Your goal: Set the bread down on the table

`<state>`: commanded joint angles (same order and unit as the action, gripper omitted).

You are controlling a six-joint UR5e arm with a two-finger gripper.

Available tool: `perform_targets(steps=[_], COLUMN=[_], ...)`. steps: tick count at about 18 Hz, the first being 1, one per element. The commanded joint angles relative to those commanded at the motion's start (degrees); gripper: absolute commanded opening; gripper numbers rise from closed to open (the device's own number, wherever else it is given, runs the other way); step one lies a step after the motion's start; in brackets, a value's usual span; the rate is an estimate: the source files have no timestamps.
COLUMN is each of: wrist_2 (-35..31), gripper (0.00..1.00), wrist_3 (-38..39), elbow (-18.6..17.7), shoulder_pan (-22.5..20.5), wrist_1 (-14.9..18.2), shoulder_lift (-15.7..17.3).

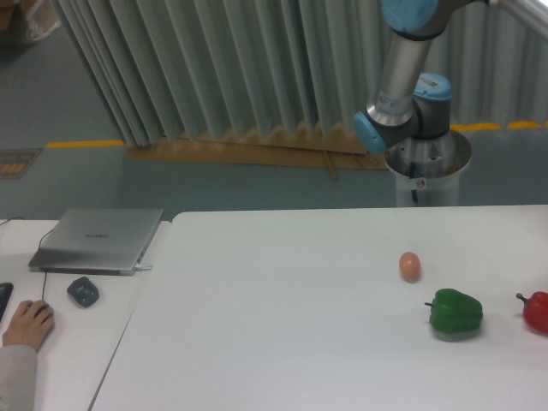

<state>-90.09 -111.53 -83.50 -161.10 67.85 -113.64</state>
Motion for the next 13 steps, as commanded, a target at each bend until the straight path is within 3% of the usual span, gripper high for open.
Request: perform_targets(steps=[6, 8, 13], wrist_2=[0.0, 0.0, 0.0], gripper=[1.00, 1.00, 1.00], wrist_3=[-2.4, -2.8, -3.5], elbow=[0.7, 0.9, 1.4], shoulder_pan=[-1.3, -2.6, -4.2], wrist_1=[-2.1, -4.4, -4.9], shoulder_lift=[-3.8, -6.1, -6.0])
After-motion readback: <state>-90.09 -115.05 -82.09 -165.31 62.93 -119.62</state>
